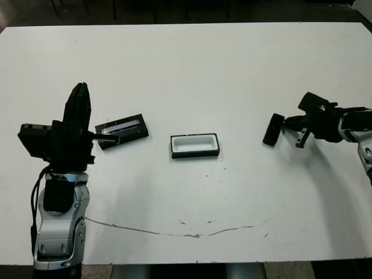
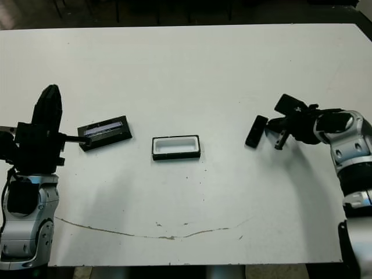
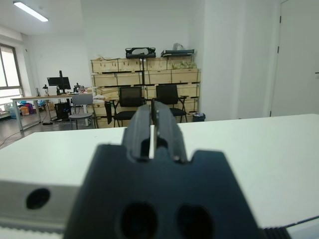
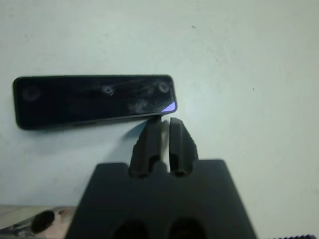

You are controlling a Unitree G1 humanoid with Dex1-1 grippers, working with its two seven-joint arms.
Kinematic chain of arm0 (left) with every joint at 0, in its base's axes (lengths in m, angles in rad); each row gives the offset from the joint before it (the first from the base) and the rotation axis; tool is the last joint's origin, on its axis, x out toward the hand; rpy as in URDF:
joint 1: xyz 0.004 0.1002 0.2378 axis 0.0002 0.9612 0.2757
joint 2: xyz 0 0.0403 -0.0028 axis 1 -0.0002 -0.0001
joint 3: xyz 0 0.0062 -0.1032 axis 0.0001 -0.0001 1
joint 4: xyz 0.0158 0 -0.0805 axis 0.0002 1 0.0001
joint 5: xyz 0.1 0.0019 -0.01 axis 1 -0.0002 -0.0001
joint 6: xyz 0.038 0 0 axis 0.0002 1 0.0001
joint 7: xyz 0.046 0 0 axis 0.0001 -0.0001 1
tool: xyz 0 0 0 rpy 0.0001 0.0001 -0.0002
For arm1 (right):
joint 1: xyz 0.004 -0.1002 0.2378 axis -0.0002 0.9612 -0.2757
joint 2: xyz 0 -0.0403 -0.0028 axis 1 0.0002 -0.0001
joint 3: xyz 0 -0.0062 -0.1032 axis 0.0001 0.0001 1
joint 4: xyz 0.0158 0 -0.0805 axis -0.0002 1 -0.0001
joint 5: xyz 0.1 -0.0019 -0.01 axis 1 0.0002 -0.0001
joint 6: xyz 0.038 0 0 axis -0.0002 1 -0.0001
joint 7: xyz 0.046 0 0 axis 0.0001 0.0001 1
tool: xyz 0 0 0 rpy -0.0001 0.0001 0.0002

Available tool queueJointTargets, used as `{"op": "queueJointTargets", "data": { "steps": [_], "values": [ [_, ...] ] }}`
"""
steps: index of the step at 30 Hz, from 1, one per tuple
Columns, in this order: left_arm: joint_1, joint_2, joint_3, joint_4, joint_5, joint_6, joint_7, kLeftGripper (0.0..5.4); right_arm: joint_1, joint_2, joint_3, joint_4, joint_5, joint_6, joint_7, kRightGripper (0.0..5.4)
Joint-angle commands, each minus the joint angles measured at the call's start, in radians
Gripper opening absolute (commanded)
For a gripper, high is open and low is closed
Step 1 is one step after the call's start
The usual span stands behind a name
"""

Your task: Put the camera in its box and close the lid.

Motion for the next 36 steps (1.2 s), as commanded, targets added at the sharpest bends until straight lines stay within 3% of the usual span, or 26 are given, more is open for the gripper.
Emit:
{"op": "queueJointTargets", "data": {
  "steps": [1, 15, 25, 28, 32, 36],
  "values": [
    [0.024, 0.003, 0.000, -0.001, 0.001, 0.018, 0.003, 0.04, 0.019, 0.043, 0.041, 0.056, -0.035, 0.021, 0.008, 0.00],
    [0.027, -0.002, -0.011, 0.009, 0.018, 0.012, 0.011, 0.04, -0.011, 0.108, 0.090, 0.041, -0.085, 0.053, -0.008, 0.00],
    [0.025, -0.004, -0.014, 0.012, 0.018, 0.004, 0.017, 0.04, -0.029, 0.125, 0.108, 0.072, -0.093, -0.038, 0.009, 0.00],
    [0.026, -0.004, -0.016, 0.009, 0.020, 0.011, 0.023, 0.04, -0.027, 0.130, 0.094, 0.074, -0.080, -0.019, 0.005, 0.00],
    [0.027, -0.007, -0.017, 0.010, 0.018, 0.009, 0.025, 0.04, 0.009, 0.132, 0.052, 0.027, -0.084, 0.035, -0.136, 0.00],
    [0.025, -0.011, -0.017, 0.017, 0.013, 0.004, 0.022, 0.04, 0.086, 0.150, -0.044, -0.033, -0.062, 0.014, -0.388, 0.00]
  ]
}}
